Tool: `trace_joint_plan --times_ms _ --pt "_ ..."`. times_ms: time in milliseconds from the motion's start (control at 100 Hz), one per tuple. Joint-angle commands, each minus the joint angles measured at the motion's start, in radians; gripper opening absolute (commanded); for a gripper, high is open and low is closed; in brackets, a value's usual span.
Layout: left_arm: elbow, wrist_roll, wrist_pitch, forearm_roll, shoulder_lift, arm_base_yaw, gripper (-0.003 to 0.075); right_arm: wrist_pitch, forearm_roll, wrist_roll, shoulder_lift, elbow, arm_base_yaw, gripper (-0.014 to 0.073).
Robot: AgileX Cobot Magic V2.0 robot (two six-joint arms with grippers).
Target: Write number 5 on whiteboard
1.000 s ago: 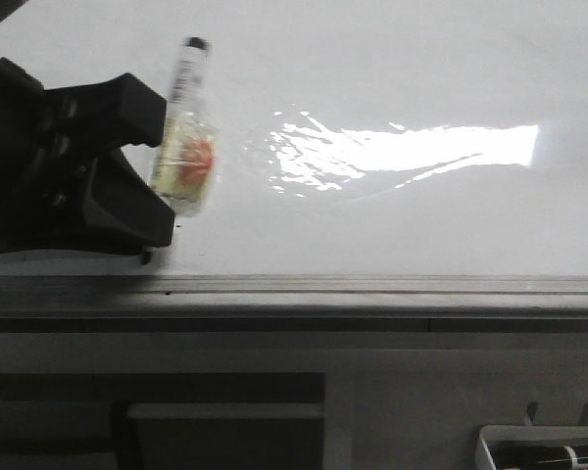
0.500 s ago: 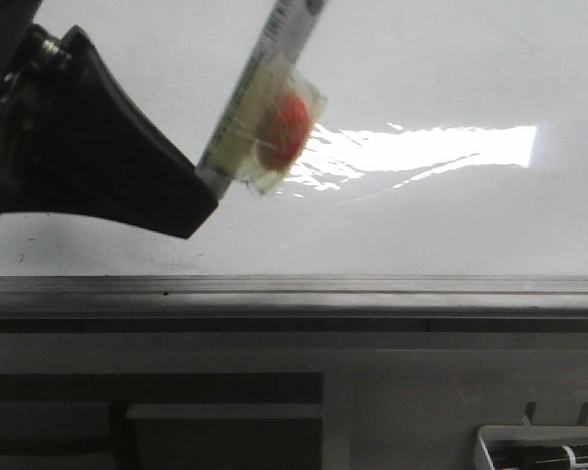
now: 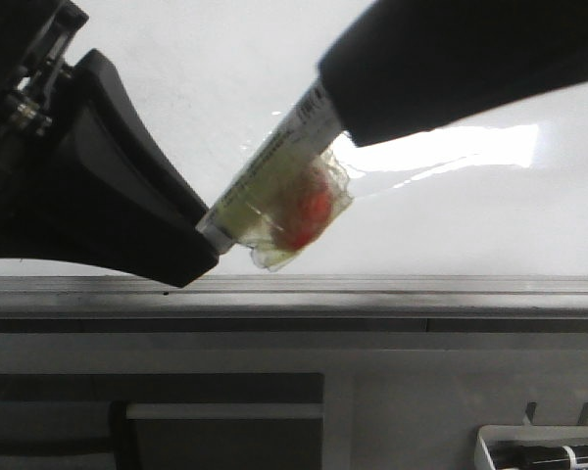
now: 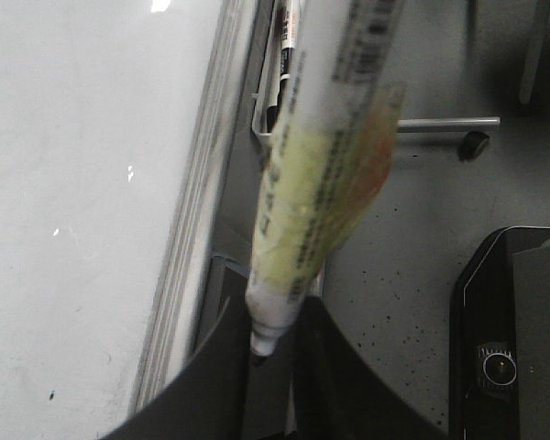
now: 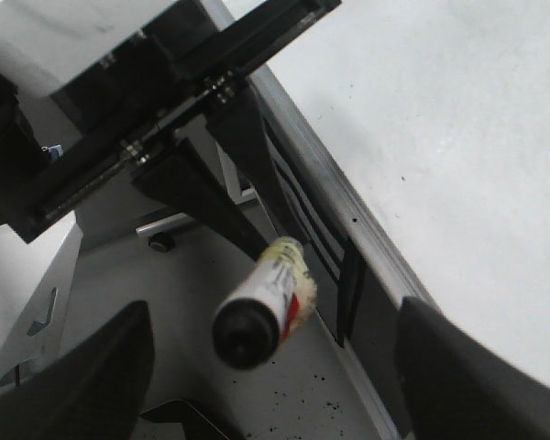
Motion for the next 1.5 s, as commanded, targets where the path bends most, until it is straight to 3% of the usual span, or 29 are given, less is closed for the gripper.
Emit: trace_joint_plan --times_ms 0,250,320,450,630,900,980,1150,1230,1350,1490 --pt "-0.034 0.001 -0.048 -0.016 -0.016 -0.008 -0.0020 -0.090 0.048 -0.012 0.035 -0.042 0.028 0.0492" --pt "-0.034 0.001 -0.048 -0.020 -0.016 -0.008 -0.0020 -0.110 0.161 -0.012 0.122 -0.046 0.042 0.0490" --pt "-0.034 0.001 -0.048 -0.020 -0.016 -0.008 -0.0020 -0.102 0.184 -0.012 0.133 -0.052 0.042 0.0454" --pt "-0.034 0.001 -0.048 -0.020 -0.016 -0.008 -0.0020 -0.095 0.208 -0.012 0.142 -0.059 0.042 0.0287" --pt "-0.034 -0.001 -0.048 -0.020 -0.016 -0.008 -0.0020 -0.093 0.208 -0.012 0.156 -0.059 0.042 -0.0069" --pt "-0.034 -0.045 -0.053 -0.057 -0.022 -0.008 -0.0009 -0.099 0.209 -0.012 0.166 -0.059 0.042 -0.0061" --pt "-0.034 -0.084 -0.058 -0.057 -0.034 -0.008 0.0076 -0.109 0.206 -0.012 0.160 -0.059 0.042 -0.0061" --pt "-0.034 -0.137 -0.065 -0.057 -0.089 -0.008 0.0428 -0.120 0.165 -0.012 0.148 -0.059 0.042 -0.0061" --pt "-0.034 -0.154 -0.090 -0.057 -0.134 -0.008 0.0494 -0.138 0.161 -0.012 0.148 -0.059 0.042 -0.0061" --pt "-0.032 -0.231 -0.148 -0.055 -0.243 -0.003 0.0457 -0.186 0.119 -0.012 0.136 -0.071 0.042 -0.0061" --pt "0.012 -0.383 -0.260 -0.054 -0.403 0.055 0.0243 -0.221 -0.009 -0.012 0.108 -0.116 0.042 -0.0060"
